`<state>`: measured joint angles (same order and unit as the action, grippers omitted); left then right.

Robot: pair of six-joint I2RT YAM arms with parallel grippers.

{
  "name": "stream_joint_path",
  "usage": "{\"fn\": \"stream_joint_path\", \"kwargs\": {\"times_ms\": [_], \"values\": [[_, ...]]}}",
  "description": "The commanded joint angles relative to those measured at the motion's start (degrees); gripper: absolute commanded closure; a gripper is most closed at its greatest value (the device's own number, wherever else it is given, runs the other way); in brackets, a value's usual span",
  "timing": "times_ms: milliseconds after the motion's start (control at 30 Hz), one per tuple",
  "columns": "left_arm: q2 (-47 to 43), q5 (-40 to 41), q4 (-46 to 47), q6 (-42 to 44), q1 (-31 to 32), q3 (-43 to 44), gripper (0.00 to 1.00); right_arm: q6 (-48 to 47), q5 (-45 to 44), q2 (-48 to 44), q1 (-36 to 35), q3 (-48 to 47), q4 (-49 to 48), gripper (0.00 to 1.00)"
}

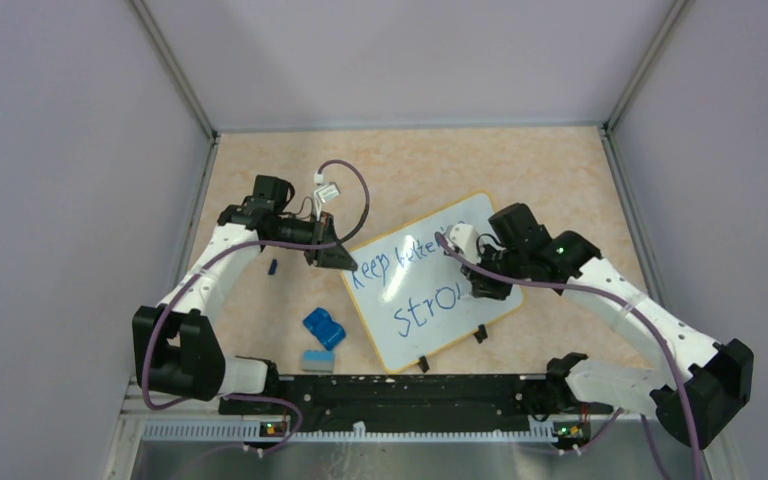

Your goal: Write a sentence on the whiteboard

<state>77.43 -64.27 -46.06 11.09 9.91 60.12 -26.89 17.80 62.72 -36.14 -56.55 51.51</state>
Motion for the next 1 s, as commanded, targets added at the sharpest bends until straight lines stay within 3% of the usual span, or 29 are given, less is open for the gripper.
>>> {"fn": "stream_joint_path", "kwargs": {"times_ms": [0, 967], "values": [[1.46, 5.15, 1.15, 3.62, 0.90, -0.36, 1.00, -0.66, -2.24, 0.66, -1.61, -0.10, -0.42, 1.00], [1.40, 4.96, 1.15, 3.59, 0.94, -0.26, 1.00, 1.25, -4.88, 0.15, 2.65, -6.61, -3.16, 1.00]]}}
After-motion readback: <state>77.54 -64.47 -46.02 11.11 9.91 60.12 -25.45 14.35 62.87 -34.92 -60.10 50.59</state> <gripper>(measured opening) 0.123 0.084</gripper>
